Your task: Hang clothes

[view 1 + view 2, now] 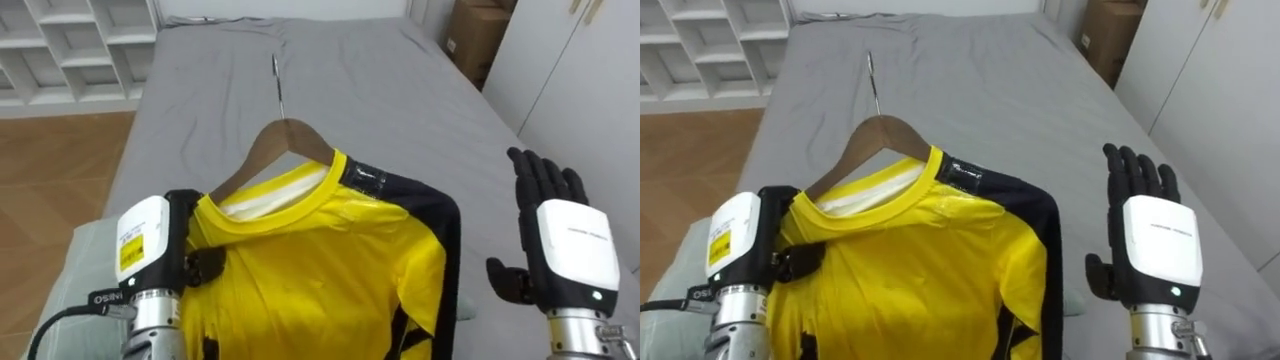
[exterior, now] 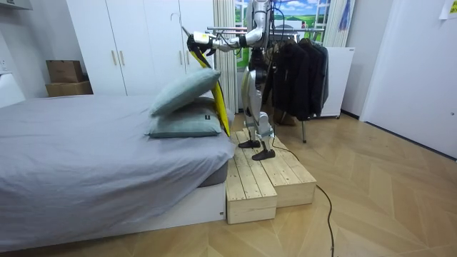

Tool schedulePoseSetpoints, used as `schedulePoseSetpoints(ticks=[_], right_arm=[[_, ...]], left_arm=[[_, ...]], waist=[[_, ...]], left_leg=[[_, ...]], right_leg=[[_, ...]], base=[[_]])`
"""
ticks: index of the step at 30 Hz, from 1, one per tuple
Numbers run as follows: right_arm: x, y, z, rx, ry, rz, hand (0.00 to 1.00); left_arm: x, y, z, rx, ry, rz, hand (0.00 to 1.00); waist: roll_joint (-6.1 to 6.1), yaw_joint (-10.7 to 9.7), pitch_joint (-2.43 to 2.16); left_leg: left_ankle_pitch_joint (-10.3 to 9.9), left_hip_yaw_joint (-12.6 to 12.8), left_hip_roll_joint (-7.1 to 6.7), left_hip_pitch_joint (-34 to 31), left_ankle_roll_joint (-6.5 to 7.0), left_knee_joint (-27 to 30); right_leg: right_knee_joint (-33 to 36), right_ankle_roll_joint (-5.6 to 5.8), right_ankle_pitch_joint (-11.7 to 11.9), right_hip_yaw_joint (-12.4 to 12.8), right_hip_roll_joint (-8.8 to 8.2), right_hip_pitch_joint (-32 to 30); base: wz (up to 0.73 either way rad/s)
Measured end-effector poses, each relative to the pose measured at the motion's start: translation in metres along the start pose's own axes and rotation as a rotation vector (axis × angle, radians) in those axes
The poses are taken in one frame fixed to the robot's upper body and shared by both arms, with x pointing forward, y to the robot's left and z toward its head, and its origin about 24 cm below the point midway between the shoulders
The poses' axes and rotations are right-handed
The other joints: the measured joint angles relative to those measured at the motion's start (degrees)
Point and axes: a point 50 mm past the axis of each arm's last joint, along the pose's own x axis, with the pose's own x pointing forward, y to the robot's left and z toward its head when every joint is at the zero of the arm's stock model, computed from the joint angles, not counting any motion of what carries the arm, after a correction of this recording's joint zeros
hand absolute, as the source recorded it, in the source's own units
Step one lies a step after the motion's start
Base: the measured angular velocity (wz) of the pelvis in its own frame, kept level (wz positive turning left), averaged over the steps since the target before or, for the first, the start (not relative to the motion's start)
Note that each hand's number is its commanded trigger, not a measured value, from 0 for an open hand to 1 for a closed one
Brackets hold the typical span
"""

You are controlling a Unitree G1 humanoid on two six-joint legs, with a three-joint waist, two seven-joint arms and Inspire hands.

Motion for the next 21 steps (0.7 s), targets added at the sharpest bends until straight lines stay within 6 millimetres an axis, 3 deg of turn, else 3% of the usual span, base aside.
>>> schedulePoseSetpoints(ticks=[5,14,21], right_arm=[[0.006,-0.010,0.008,0.015,-0.043,-0.040,0.00],[0.005,-0.007,0.014,-0.006,-0.101,0.009,0.00],[0.009,-0.017,0.027,-0.015,-0.171,-0.020,0.00]], left_arm=[[0.001,0.004,0.009,-0.021,-0.057,0.025,1.00],[0.001,0.003,0.011,0.008,-0.077,0.023,1.00],[-0.002,-0.003,0.017,0.039,-0.121,-0.001,1.00]], waist=[[-0.09,0.54,-0.02],[-0.22,1.15,-0.06],[-0.27,1.15,-0.23]], left_leg=[[0.00,0.00,-0.09,0.10,0.00,0.00],[0.00,-0.03,-0.12,0.08,0.00,0.03],[0.00,-0.03,-0.07,0.09,0.00,0.07]], right_leg=[[0.05,0.00,0.00,0.07,-0.05,0.12],[0.08,-0.01,0.01,-0.02,-0.08,0.09],[0.05,-0.01,0.01,-0.03,-0.06,0.14]], base=[[0.00],[0.00],[0.00]])
